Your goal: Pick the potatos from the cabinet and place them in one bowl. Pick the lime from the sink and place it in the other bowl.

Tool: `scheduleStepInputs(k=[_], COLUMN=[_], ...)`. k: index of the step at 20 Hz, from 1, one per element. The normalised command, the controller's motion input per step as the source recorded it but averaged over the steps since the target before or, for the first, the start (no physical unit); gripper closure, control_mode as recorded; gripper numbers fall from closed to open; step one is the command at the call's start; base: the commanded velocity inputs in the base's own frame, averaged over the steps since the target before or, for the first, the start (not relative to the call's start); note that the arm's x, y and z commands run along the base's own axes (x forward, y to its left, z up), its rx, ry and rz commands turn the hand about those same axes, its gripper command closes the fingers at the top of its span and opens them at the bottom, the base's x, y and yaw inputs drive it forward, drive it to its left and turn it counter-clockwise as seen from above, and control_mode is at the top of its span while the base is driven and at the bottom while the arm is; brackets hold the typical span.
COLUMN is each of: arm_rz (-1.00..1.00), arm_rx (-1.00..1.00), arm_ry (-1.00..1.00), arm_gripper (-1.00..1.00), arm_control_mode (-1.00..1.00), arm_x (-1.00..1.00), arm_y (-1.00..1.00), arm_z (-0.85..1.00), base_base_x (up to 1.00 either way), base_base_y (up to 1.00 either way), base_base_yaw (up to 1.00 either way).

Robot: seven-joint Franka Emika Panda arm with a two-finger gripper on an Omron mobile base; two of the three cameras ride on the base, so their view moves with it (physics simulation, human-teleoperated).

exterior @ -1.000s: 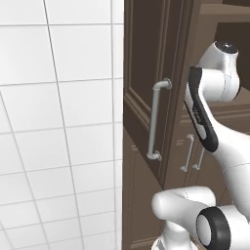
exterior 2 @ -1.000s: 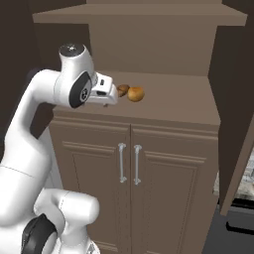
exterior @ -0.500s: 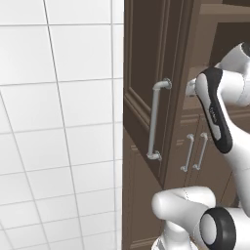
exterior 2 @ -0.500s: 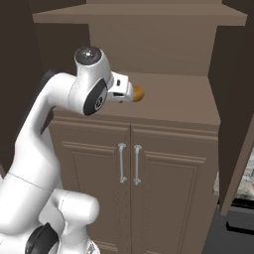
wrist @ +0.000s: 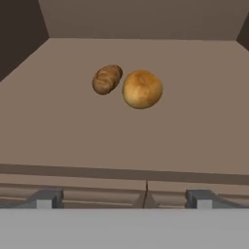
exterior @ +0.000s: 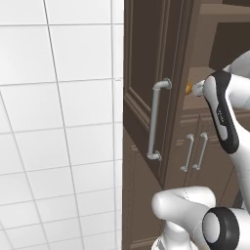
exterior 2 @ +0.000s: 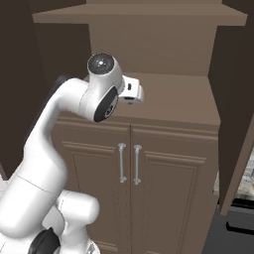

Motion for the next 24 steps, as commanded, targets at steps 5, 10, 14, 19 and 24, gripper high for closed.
scheduleStepInputs(k=[5, 10, 14, 19, 24], arm_rz=[0.01, 0.01, 0.04, 0.04, 0.04], arm_rx=[0.0, 0.0, 0.0, 0.0, 0.0], arm_ry=[0.0, 0.0, 0.0, 0.0, 0.0], arm_gripper=[-1.0, -1.0, -1.0, -1.0, -1.0], arm_control_mode=[-1.0, -1.0, -1.0, -1.0, -1.0], arm_x=[0.17, 0.18, 0.13, 0.18, 0.18], arm_y=[-0.1, -0.01, 0.0, 0.0, 0.0], arm_z=[0.11, 0.02, 0.0, 0.0, 0.0], base_base_x=[0.0, 0.0, 0.0, 0.0, 0.0], base_base_y=[0.0, 0.0, 0.0, 0.0, 0.0], base_base_yaw=[0.0, 0.0, 0.0, 0.0, 0.0])
